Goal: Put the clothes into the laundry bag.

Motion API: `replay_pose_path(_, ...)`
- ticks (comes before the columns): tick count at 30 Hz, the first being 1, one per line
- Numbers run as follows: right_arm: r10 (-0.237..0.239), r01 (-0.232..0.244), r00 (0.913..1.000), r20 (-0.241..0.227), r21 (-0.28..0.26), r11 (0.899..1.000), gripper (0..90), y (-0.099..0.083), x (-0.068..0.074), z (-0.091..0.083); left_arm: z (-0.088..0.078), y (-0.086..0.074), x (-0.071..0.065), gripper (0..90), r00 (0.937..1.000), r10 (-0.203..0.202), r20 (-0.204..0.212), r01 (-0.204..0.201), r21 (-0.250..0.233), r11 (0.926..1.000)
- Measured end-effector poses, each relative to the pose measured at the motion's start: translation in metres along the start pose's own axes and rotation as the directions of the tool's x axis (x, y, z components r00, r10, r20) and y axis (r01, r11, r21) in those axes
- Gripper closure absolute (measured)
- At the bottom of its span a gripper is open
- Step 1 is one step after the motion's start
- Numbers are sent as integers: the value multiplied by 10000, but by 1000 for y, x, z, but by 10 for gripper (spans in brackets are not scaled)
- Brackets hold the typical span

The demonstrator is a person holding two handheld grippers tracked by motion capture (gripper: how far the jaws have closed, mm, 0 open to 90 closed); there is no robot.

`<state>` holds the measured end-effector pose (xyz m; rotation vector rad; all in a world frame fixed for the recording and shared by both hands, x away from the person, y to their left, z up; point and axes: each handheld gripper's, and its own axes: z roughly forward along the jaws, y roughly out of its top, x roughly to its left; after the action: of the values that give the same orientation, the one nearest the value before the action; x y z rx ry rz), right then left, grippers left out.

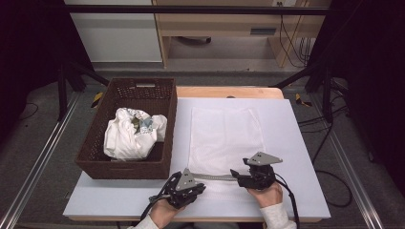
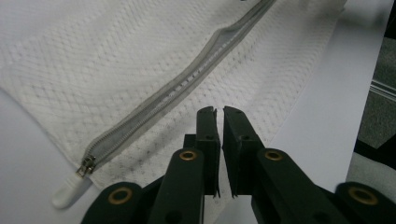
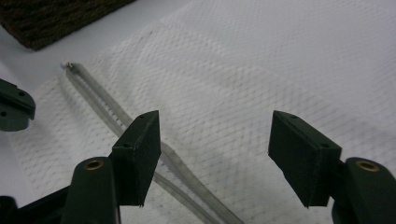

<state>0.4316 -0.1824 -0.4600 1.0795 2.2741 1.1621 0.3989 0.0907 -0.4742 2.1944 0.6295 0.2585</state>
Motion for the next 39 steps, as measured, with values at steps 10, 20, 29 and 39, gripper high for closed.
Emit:
replay_pose_path(10, -317, 345, 9989, -337, 859, 9957, 501, -6, 9, 15, 8, -4, 0, 888, 10000, 67, 74, -69, 366, 9993)
replay_pose_path(20, -724, 722, 9974, -36, 1446, 9869, 669, -8, 6, 19, 8, -4, -1, 886, 10000, 8, 65, -11, 408, 9992)
replay_pose_path(29, -525, 555, 9984, -223, 1630, 9851, 875, -6, 2, 21, 9, 13, 0, 761, 9997, 178, -171, -169, 510, 9986)
replay_pose_path(39, -517, 543, 9983, -280, 1017, 9933, 882, 1, -2, 10, 47, 60, 11, 460, 9942, 599, -895, -555, 502, 9972)
